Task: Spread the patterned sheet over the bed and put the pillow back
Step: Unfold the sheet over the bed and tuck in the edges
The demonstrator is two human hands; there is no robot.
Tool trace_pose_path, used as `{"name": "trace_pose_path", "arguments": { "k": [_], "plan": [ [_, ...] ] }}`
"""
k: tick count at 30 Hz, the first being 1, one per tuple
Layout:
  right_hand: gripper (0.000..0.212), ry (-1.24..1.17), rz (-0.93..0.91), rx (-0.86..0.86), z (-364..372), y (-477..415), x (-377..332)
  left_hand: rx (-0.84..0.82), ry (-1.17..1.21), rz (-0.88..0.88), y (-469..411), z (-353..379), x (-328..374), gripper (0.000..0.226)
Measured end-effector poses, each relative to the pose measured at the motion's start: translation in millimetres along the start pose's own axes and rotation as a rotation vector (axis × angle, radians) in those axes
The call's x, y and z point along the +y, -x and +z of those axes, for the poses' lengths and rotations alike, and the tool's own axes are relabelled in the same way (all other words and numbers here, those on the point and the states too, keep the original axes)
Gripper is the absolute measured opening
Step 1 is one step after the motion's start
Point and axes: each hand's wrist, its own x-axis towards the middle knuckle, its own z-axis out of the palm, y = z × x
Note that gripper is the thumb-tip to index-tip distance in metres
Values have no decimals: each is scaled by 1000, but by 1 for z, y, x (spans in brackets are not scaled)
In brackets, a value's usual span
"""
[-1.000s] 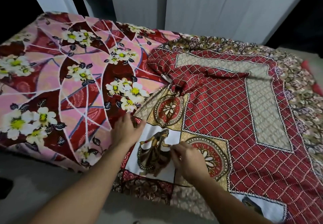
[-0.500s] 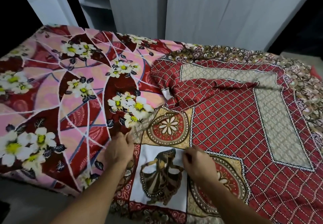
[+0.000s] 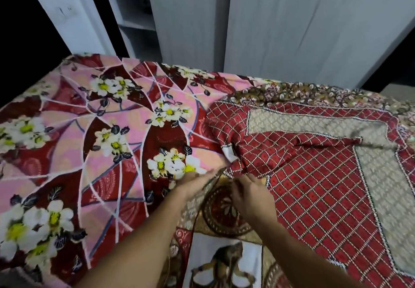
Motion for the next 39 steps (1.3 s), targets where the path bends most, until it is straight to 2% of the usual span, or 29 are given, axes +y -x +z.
{"name": "trace_pose_path", "arguments": {
  "k": [3,6,8,9,11,12,14,15,16,18,19,21,23,25,27,28,31,32,34,35,37,39],
  "plan": [
    [23,0,17,24,-5,-45,4,-87,-61,-3,-18,-1,14,98],
    [26,41,23,12,-4,-84,9,-165,-131,14,-20,-1,32,73],
    [33,79,6,2,2,-120,7,-227,-175,100,-33,-1,43,60],
    [40,112,7,-21,7,-138,3,-270,-190,137,-38,-1,47,63],
    [62,173,2,-121,17,-168,-7,-309,-234,161,-61,3,40,90],
    [75,213,5,-184,22,-182,-13,-358,-252,112,-74,3,33,99],
    [94,347,22,-296,34,-205,-22,-447,-258,12,-106,3,18,99],
    [93,421,25,-349,40,-214,-24,-481,-240,-50,-102,-3,23,99],
    [83,484,11,-392,46,-221,-24,-522,-194,-103,-103,-7,25,101],
    [45,515,-45,-393,52,-237,-23,-615,-125,-114,-105,-11,31,104],
    [36,472,-52,-378,50,-244,-24,-636,-91,-91,-105,-13,33,101],
    [31,240,8,-337,41,-262,-26,-694,-42,-31,-101,-18,40,90],
    [28,-105,111,-215,25,-289,-24,-690,-20,-48,-102,-28,47,87],
    [26,-452,215,-107,9,-316,-21,-621,47,-33,-110,-41,51,82],
    [24,-668,277,-72,-2,-333,-18,-469,133,39,-122,-56,52,88],
    [24,-722,290,-83,-1,-337,-17,-379,197,79,-128,-62,54,80],
    [27,-777,324,-124,15,-335,-17,-160,323,164,-138,-69,61,28],
    [27,-774,337,-118,24,-335,-15,-104,341,186,-143,-70,60,22],
    [26,-752,342,-100,39,-334,-11,2,353,237,-150,-70,51,23],
    [25,-744,342,-104,46,-333,-8,75,269,274,-154,-69,44,23],
    [30,-744,361,-194,60,-329,0,299,-128,398,-154,-65,31,19],
    [52,-715,346,-347,70,-320,5,550,-506,465,-148,-54,29,28]
  ]
}}
